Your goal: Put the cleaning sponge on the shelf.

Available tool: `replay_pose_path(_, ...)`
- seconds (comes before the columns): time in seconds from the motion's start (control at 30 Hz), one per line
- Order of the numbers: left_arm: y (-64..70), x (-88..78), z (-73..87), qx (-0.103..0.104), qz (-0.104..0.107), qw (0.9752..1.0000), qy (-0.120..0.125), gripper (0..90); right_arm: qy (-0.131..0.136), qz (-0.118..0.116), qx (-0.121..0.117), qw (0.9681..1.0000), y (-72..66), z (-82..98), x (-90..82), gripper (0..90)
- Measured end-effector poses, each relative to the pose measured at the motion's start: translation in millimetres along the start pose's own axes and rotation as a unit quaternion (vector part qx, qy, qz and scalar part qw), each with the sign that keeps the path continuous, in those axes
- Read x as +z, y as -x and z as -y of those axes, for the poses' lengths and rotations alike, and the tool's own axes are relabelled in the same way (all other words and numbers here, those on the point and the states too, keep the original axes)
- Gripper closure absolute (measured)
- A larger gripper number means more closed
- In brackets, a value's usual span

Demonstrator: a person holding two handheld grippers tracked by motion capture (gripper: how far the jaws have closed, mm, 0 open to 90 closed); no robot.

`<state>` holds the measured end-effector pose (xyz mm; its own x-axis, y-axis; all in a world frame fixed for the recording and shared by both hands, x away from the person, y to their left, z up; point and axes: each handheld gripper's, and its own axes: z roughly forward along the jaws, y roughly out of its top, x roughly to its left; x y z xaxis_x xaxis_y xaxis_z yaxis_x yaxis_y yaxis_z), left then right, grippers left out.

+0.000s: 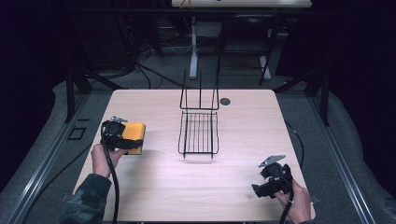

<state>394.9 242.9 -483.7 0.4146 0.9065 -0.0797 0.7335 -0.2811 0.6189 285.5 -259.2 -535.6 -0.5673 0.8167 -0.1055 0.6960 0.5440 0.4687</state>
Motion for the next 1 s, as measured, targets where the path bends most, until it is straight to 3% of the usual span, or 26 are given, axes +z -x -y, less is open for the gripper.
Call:
replay_pose_path(0.03,3.4,-0.4,-2.1,0.004,0.009,0.9999,0.002,18.7,-0.002,0.001,-0.001,1.0000,-0.8,-0.4,-0.8,7.0)
replay_pose_path(0.37,15.6,1.5,-8.6,0.020,0.021,0.9996,0.000,18.7,-0.001,-0.001,-0.002,1.0000,-0.6,0.1,-0.6,7.2)
replay_pose_path(0.43,19.7,0.3,-11.4,0.031,0.029,0.9991,0.000,18.7,-0.002,0.000,-0.003,1.0000,-0.7,-0.1,-1.2,7.3)
replay_pose_path(1.0,42.1,2.7,-30.2,0.062,0.069,0.9957,-0.001,18.7,0.016,-0.004,-0.008,0.9998,-2.3,-0.2,-4.0,7.7)
